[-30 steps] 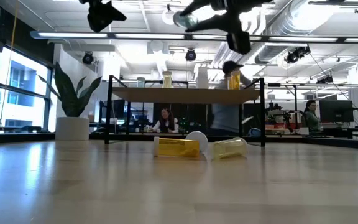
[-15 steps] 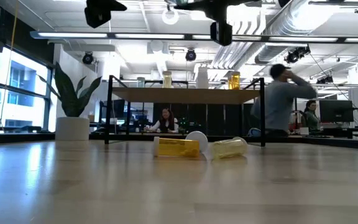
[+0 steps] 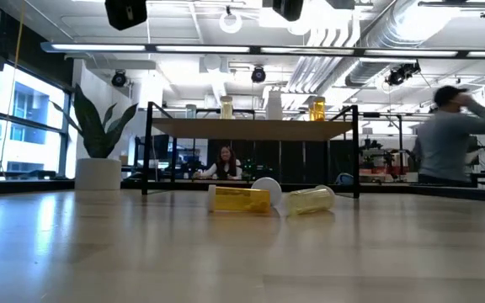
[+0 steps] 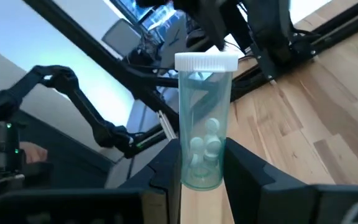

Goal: Pick and place medicine bottles onto shelf by color
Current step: Put the top right blue pill bottle aligned with the other blue pill bottle on the shelf

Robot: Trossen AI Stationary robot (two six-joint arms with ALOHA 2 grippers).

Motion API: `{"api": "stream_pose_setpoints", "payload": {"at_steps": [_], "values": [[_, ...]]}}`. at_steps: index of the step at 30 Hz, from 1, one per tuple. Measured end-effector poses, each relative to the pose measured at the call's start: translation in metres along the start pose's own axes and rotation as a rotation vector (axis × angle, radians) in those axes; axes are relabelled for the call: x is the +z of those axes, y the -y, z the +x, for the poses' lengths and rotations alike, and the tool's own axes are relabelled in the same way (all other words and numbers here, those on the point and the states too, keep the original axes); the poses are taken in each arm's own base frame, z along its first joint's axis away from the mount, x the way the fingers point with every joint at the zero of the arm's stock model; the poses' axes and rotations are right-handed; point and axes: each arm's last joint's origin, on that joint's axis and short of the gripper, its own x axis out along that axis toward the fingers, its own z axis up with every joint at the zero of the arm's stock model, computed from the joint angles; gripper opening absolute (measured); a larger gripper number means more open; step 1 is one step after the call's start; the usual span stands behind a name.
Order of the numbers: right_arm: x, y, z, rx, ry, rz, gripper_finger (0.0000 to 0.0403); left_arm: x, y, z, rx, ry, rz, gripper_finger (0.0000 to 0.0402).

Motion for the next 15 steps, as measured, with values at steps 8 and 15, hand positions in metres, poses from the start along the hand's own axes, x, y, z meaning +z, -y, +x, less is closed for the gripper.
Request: {"api": "stream_pose_setpoints", "payload": {"at_steps": [8,15], "values": [[-0.006,0.002,0.009,-0.106,-0.123,-0.004,0.0083,-0.002,0.008,0.015,-0.024,-0.014,-0.003,0.0218],[-0.024,0.018,0.032,-0.128,-0.211,0.018,0.0083,-0.003,0.009,0.039,-0.026,-0.061,-0.001,0.0218]]}}
